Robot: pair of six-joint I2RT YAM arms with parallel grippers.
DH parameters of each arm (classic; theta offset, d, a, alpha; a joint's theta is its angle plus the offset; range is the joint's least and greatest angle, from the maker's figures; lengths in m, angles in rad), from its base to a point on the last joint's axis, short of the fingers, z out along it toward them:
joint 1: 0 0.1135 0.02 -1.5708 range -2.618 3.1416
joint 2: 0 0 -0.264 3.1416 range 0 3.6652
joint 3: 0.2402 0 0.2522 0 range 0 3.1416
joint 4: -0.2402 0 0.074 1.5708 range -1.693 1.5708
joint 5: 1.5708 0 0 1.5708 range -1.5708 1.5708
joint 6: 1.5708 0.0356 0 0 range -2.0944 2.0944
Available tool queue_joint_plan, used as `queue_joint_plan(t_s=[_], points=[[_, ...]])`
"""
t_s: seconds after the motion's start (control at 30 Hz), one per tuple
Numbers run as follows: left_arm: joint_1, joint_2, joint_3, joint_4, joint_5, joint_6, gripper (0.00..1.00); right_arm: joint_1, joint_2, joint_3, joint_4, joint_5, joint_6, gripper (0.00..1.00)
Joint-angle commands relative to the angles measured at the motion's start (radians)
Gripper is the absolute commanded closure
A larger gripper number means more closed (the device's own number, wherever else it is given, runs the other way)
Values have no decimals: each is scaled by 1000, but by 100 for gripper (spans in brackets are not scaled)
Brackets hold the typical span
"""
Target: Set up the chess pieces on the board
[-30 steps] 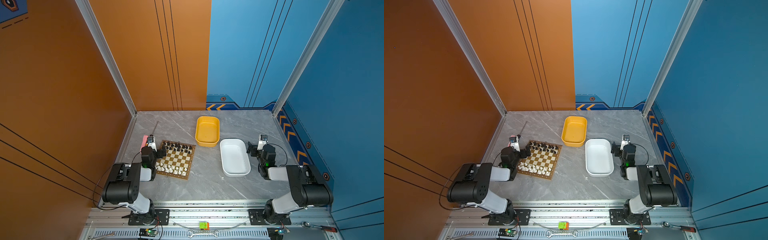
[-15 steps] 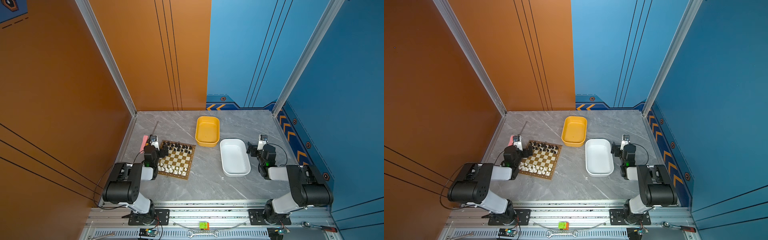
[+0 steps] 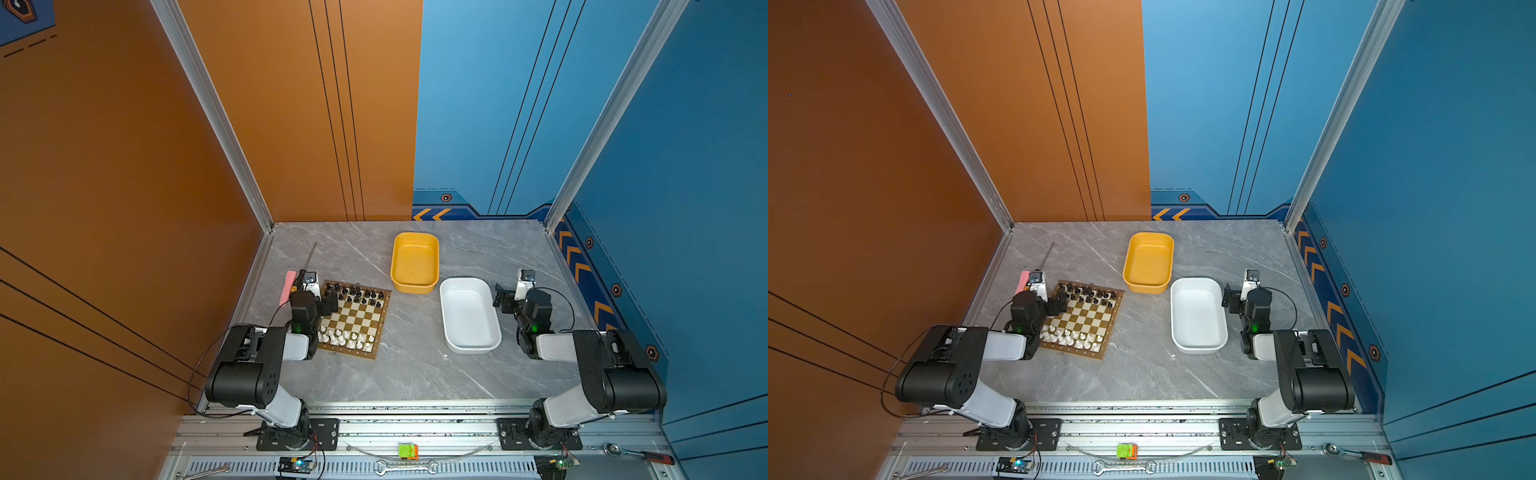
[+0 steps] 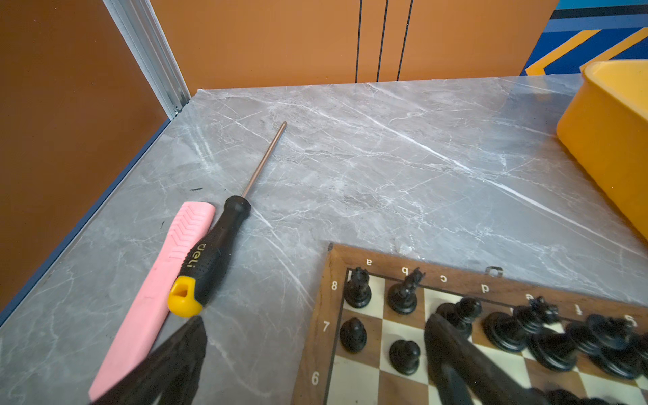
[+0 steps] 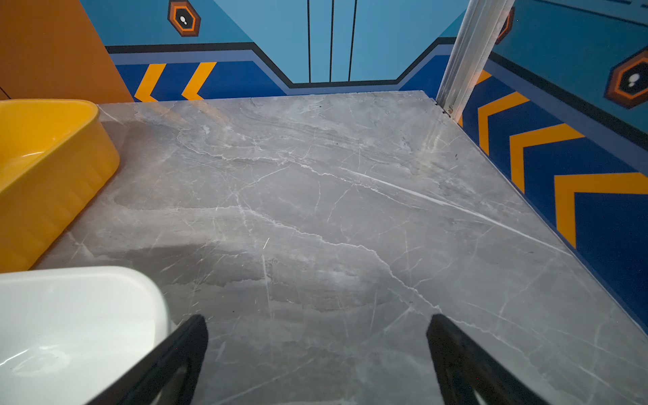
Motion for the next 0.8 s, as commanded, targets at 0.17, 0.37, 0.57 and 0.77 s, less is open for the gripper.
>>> queue_joint_plan(t_s=[0.17,0.37,0.57,0.77], points=[[3,3,17,-10,-21,17,2,-1,11,17,-23,-18,16,0],[3,3,18,-10,-22,16,2,-1,10,17,-23,-18,16,0],[3,3,18,-10,-22,16,2,-2,11,23,-33,-23,16,0],[3,1,17,-9,-22,17,2,-6,11,18,-26,-26,18,0]])
